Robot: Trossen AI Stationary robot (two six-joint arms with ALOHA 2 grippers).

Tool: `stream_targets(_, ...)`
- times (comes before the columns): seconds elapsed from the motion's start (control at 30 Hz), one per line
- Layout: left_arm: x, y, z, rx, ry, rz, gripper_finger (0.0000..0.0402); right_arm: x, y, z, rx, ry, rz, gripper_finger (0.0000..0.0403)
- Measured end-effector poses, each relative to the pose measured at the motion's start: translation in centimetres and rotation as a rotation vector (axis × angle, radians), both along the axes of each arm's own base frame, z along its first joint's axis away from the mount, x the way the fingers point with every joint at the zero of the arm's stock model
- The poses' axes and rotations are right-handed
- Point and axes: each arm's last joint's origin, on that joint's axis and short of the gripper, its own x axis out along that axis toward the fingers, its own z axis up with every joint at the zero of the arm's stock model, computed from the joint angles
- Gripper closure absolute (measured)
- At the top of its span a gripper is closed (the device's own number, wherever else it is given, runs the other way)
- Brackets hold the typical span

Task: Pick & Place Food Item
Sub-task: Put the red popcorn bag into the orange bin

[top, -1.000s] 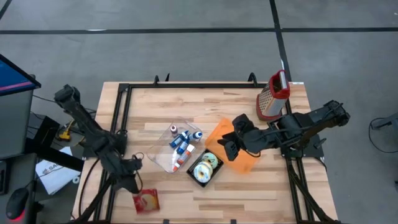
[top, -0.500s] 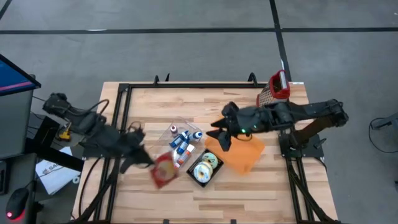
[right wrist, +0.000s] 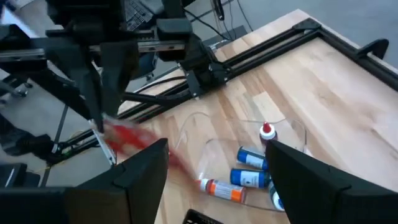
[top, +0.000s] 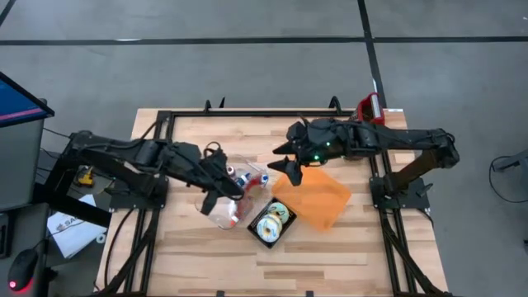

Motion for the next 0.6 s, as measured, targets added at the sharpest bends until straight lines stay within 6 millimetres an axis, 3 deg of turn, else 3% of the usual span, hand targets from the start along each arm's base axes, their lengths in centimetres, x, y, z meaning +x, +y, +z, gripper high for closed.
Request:
stream_targets(0.23, 1.7, -0.2, 0.6, 0.002, -0.039, 0.003, 0.0401, 1.2, -0.3, -1.1, 0.006, 0.037, 0.132, 0.0143)
stream_targets(0.6, 1.7, -0.2, 1.1, -0.001, -0.075, 0.043, 0.0401, 0.8, -0.1, -0.9, 0.002, 0.041, 0.236, 0.0143)
